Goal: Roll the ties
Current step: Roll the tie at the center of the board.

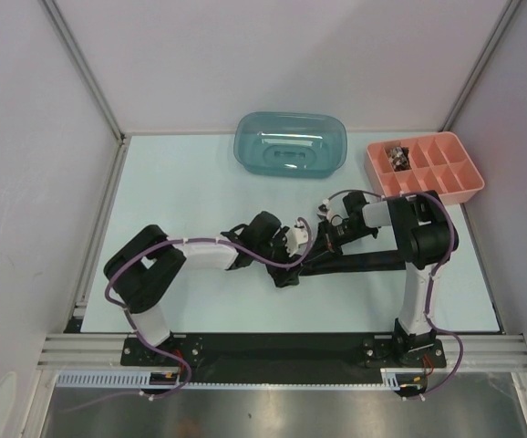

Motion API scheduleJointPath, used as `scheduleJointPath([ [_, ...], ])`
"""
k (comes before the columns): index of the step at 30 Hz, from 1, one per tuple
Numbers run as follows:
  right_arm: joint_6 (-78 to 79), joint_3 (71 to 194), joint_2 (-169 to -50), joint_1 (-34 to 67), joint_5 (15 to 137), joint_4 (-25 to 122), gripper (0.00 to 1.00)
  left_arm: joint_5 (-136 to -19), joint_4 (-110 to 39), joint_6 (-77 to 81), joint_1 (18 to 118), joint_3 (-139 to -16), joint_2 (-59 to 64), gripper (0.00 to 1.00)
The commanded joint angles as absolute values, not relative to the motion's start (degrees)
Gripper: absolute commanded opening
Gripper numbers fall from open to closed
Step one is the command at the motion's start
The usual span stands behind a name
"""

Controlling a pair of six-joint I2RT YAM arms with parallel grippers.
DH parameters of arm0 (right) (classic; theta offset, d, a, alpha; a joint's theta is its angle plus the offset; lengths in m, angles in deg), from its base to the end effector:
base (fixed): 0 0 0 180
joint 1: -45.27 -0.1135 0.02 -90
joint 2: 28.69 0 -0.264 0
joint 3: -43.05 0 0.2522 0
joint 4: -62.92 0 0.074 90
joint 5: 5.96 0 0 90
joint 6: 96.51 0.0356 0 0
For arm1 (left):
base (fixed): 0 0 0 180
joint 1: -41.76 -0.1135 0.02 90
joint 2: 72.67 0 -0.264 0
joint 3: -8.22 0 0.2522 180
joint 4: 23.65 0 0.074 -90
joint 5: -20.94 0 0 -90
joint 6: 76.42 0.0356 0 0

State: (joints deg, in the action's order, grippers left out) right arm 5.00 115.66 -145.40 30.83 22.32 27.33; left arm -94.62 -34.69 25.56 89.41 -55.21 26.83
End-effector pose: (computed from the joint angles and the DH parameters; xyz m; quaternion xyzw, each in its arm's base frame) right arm 0.3176 0.1142 0.0844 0.0679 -0.8535 -0.5151 0.0395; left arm 0.2175 -0.2614 0.1476 0.5215 0.7474 -0.3052 0.2764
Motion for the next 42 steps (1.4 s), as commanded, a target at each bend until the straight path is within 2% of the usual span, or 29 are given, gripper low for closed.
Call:
scheduleJointPath([
  [1, 0.1, 114.6, -147.5, 31.7, 30.5, 28.5, 0.0, -97.3, -29.2, 22.6, 89.5, -56.6, 29.5, 0.9],
  [3, -0.1, 114.6, -147.5, 31.7, 30.9, 28.7, 0.0, -97.3, -28.5, 22.5, 89.7, -57.3, 31.7, 0.89],
  [5, 0.0, 114.7, -147.4, 31.8, 30.8, 28.9, 0.0, -97.4, -28.6, 23.2, 90.1, -58.6, 33.8, 0.81],
  [6, 0.1, 114.9, -147.3, 31.9, 30.4, 29.2, 0.0, -97.1, -29.9, 23.7, 90.4, -59.2, 34.4, 0.77],
  [8, 0.3, 115.5, -146.8, 31.8, 29.8, 29.0, 0.05, -95.2, -32.5, 26.0, 91.3, -61.0, 35.1, 0.63],
  [9, 0.4, 115.8, -146.4, 32.0, 29.3, 28.3, 0.14, -94.1, -34.5, 26.8, 91.7, -61.2, 35.0, 0.58],
  [10, 0.4, 116.6, -145.9, 32.1, 29.0, 27.8, 0.17, -93.5, -35.6, 28.2, 92.0, -61.4, 34.9, 0.48],
  [11, 1.0, 116.9, -144.5, 32.4, 28.7, 27.1, 0.22, -92.4, -36.6, 28.9, 92.0, -61.3, 34.6, 0.44],
  [12, 1.2, 117.3, -143.7, 32.8, 28.1, 25.4, 0.34, -91.5, -39.2, 30.1, 92.0, -61.1, 34.0, 0.4],
  [13, 1.5, 117.5, -143.0, 33.1, 27.9, 24.5, 0.39, -90.7, -40.4, 30.5, 92.2, -61.1, 33.8, 0.35],
  [15, 1.7, 117.9, -140.3, 33.9, 27.2, 22.0, 0.47, -87.6, -42.9, 31.0, 92.3, -61.0, 33.3, 0.32],
  [16, 1.9, 117.9, -139.4, 34.0, 27.0, 21.0, 0.48, -86.6, -43.6, 31.0, 92.5, -61.0, 33.2, 0.32],
  [18, 2.4, 117.6, -137.6, 33.8, 26.2, 19.3, 0.53, -85.1, -44.6, 31.0, 92.6, -60.9, 32.7, 0.33],
  [21, 3.5, 117.3, -136.9, 31.9, 25.9, 19.0, 0.54, -83.3, -45.2, 31.2, 93.3, -60.9, 32.4, 0.35],
  [28, 4.3, 116.6, -140.5, 28.0, 26.8, 21.6, 0.49, -82.0, -46.0, 31.1, 93.5, -61.9, 33.0, 0.42],
  [31, 3.7, 116.7, -141.5, 27.5, 27.9, 21.8, 0.33, -82.5, -46.2, 30.7, 93.5, -62.0, 33.0, 0.45],
  [32, 3.2, 116.8, -141.8, 27.6, 28.9, 21.9, 0.21, -83.0, -46.2, 30.5, 93.5, -61.5, 32.5, 0.49],
  [34, 1.2, 117.1, -143.1, 28.6, 30.6, 21.2, 0.13, -84.7, -45.2, 30.4, 93.4, -60.7, 31.7, 0.56],
  [35, 0.5, 117.2, -143.7, 29.1, 30.9, 20.9, 0.06, -85.1, -44.7, 30.2, 93.4, -59.9, 30.9, 0.64],
  [38, -2.8, 117.7, -145.9, 31.2, 31.9, 20.2, 0.0, -87.9, -41.0, 28.9, 92.6, -57.3, 28.9, 0.76],
  [42, -5.7, 118.4, -148.1, 33.2, 32.0, 19.2, 0.0, -91.1, -35.8, 27.0, 91.9, -56.1, 28.7, 0.85],
])
